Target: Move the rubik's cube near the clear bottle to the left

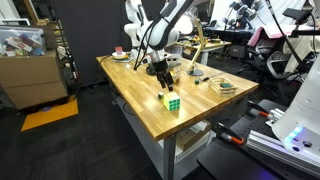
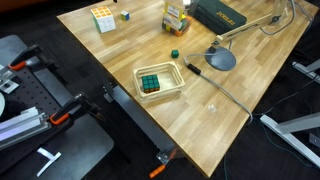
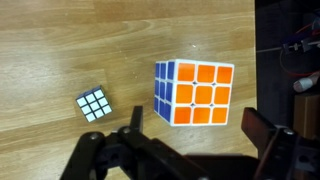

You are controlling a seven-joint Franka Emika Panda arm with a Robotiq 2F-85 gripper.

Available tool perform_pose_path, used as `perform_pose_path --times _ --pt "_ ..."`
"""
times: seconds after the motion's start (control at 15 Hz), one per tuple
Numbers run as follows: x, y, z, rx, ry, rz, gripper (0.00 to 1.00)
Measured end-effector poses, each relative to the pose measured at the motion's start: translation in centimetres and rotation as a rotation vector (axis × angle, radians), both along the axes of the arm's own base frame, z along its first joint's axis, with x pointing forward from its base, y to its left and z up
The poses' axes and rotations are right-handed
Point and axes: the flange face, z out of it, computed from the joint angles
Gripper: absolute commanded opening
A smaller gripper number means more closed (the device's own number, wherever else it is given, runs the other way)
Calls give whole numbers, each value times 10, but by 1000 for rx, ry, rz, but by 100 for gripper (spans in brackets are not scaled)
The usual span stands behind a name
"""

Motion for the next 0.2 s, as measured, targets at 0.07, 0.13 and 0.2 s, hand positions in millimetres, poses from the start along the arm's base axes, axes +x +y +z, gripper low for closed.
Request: perform_pose_path --times 0.07,0.13,0.2 --pt "0 0 1 0 0 0 100" --pt "-1 0 0 -1 2 0 100" --pt "-2 0 0 -1 3 0 100"
